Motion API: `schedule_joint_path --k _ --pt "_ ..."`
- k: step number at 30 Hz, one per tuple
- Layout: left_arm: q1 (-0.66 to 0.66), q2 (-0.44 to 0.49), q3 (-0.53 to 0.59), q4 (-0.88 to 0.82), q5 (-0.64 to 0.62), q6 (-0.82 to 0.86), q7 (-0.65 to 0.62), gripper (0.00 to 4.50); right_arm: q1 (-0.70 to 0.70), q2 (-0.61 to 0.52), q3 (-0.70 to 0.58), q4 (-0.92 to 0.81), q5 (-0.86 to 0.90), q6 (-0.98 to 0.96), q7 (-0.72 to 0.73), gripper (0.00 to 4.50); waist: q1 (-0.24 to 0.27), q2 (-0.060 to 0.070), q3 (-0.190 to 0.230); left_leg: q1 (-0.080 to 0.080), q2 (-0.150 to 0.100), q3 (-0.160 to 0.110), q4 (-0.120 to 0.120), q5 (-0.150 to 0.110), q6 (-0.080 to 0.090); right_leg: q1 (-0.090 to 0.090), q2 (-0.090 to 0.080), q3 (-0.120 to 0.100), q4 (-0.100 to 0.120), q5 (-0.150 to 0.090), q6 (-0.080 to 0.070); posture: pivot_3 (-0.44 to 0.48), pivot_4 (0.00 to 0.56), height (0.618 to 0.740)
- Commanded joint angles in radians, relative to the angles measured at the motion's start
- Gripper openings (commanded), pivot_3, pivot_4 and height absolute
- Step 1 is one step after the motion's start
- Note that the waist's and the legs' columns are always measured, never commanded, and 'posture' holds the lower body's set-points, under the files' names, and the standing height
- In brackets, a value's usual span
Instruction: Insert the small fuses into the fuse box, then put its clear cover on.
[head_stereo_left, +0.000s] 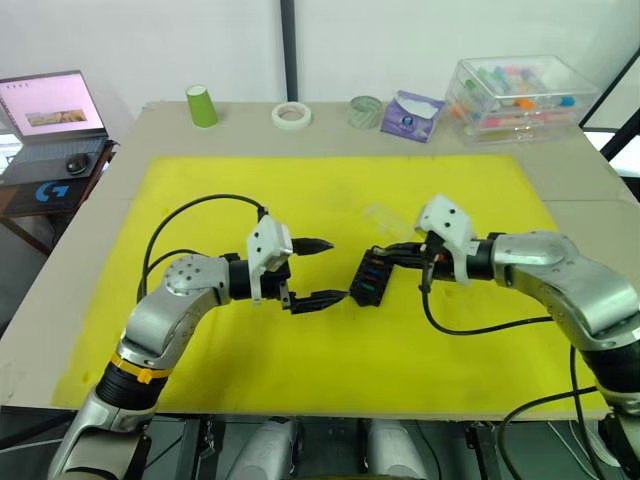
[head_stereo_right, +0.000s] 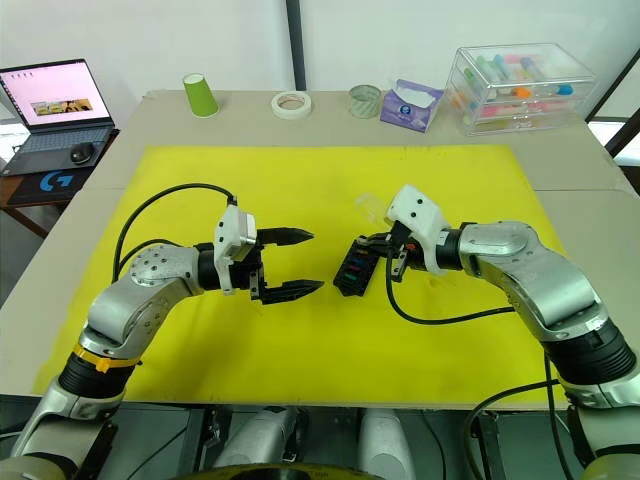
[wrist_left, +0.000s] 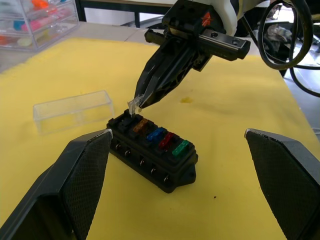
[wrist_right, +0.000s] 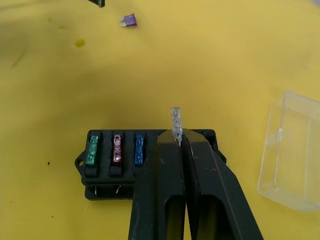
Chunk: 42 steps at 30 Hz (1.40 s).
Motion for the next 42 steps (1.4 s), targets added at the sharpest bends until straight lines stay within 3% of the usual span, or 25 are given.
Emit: schedule_joint_path --k 1,42 --pt "-0.007 0.005 0.0 -0.036 0.005 -0.006 -0.007 4.47 -0.029 0.013 -0.015 -0.001 -0.031 -0.005 0.019 0.0 0.0 0.0 0.0 0.0 0.0 0.0 0.0 0.0 0.0 0.0 0.0 0.0 0.0 0.0 0.0 0.0 0.15 0.74" --pt "-0.004 -0.004 0.004 0.012 0.055 -0.049 -0.048 4.47 -0.029 0.099 -0.017 0.092 -0.185 -0.014 0.107 0.0 -0.002 0.0 0.0 0.0 0.0 0.0 0.0 0.0 0.0 0.0 0.0 0.0 0.0 0.0 0.0 0.0 0.15 0.74"
